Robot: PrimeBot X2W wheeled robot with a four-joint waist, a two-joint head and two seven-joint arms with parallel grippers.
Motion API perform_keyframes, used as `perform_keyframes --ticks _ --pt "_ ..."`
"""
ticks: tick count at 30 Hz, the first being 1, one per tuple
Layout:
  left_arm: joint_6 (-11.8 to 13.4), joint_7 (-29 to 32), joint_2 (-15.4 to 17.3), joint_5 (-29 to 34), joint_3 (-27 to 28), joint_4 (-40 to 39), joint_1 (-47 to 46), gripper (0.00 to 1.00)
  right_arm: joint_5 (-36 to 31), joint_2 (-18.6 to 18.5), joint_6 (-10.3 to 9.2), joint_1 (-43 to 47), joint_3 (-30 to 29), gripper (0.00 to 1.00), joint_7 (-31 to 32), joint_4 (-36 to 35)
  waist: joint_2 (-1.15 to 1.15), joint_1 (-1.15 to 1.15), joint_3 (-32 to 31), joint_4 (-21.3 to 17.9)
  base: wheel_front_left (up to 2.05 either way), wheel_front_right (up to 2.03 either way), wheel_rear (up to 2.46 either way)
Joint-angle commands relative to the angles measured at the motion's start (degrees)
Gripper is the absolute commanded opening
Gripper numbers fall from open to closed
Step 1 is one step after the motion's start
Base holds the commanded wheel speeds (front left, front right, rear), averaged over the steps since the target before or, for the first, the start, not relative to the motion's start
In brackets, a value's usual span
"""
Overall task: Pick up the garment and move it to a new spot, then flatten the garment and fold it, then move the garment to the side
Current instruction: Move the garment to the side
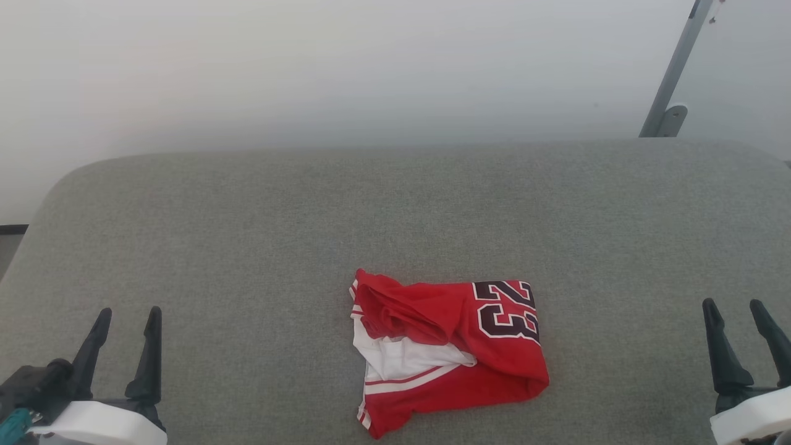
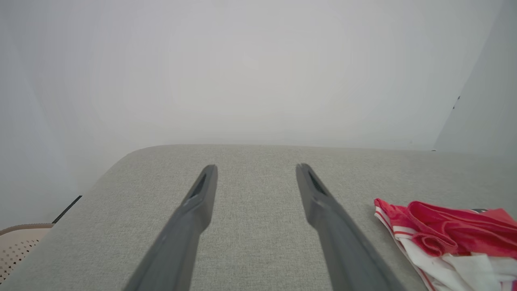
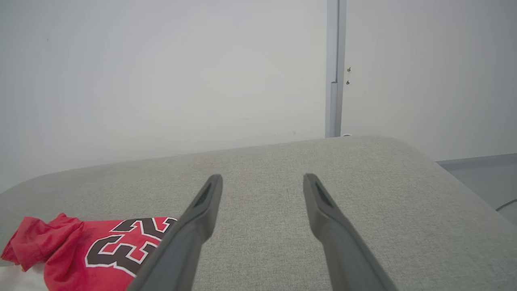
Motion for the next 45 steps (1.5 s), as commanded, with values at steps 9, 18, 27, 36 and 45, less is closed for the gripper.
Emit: perform_keyframes --ticks 9,18,27,36,45 --pt "-0.5 -0.2 -0.5 0.8 0.4 -0.3 0.7 1.0 -1.4 0.9 -0.01 1.2 -0.9 1.0 1.2 -1.9 0.0 0.0 0.1 0.3 0.0 0.0 0.0" --pt "-0.7 -0.2 -0.7 0.9 0.0 -0.6 0.0 1.0 -2.0 1.3 -0.01 1.9 -1.2 1.0 1.8 -2.7 0.0 0.0 0.2 1.0 0.0 0.0 0.0" --pt "-0.8 -0.2 -0.7 1.0 -1.1 -0.8 -0.8 1.0 0.4 1.2 -0.01 0.5 2.9 1.0 6.0 -2.2 0.0 0.0 0.8 3.2 0.0 0.0 0.0" --pt "-1.0 0.3 -1.3 0.7 -4.4 -1.5 -3.8 1.0 4.9 1.0 -0.01 -5.6 10.5 1.0 15.6 1.7 0.0 0.0 3.9 8.0 0.0 0.0 0.0" --pt "-1.0 0.1 -1.7 0.0 -7.9 -0.7 -7.1 1.0 7.3 -0.4 -0.01 -11.4 13.3 1.0 27.6 9.1 0.0 0.0 7.9 12.1 0.0 0.0 0.0"
